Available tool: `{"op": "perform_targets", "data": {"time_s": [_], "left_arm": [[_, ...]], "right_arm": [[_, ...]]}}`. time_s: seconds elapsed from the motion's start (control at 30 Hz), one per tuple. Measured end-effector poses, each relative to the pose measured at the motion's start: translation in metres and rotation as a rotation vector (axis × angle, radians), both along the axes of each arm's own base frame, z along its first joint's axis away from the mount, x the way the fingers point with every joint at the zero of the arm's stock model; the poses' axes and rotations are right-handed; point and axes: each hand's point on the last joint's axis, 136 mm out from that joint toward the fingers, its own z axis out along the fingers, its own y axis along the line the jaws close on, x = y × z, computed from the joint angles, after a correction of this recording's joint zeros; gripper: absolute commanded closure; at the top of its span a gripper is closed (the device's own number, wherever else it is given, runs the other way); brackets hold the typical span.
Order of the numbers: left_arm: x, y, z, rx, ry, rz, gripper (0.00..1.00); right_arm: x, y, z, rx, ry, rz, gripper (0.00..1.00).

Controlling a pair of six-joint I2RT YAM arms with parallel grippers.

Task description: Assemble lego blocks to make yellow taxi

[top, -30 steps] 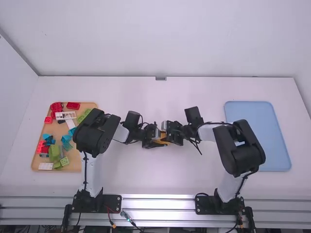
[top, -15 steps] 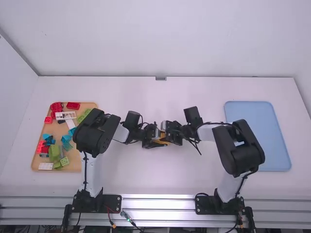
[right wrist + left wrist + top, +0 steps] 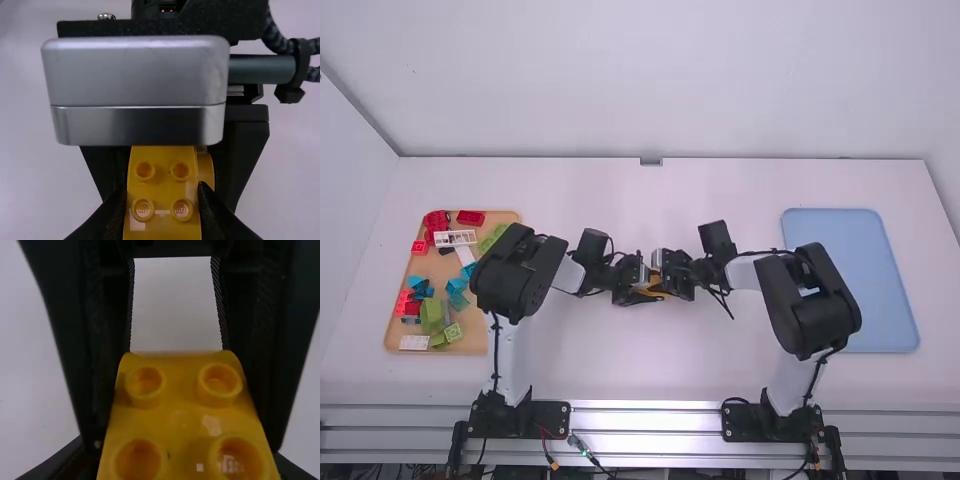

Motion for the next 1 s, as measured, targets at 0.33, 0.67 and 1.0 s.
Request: {"op": "perform_targets", "data": {"time_s": [0.33, 0.67, 1.0], "left_arm": [[-0.0001, 0.0000, -0.0001, 0.000, 0.001, 0.000, 0.46], [-0.0001, 0.0000, -0.0001, 0.000, 0.000, 0.000, 0.46], [-0.0002, 0.0001, -0.0001, 0.000, 0.001, 0.000, 0.42]], "right_arm": [[0.0032, -0.0039, -0.0013, -0.010, 0.008, -0.019, 0.86], [0.0049, -0.0068, -0.0030, -0.020, 0.024, -0.038, 0.87], [0.0047, -0.0058, -0.0028, -0.021, 0.025, -0.037, 0.88]]}}
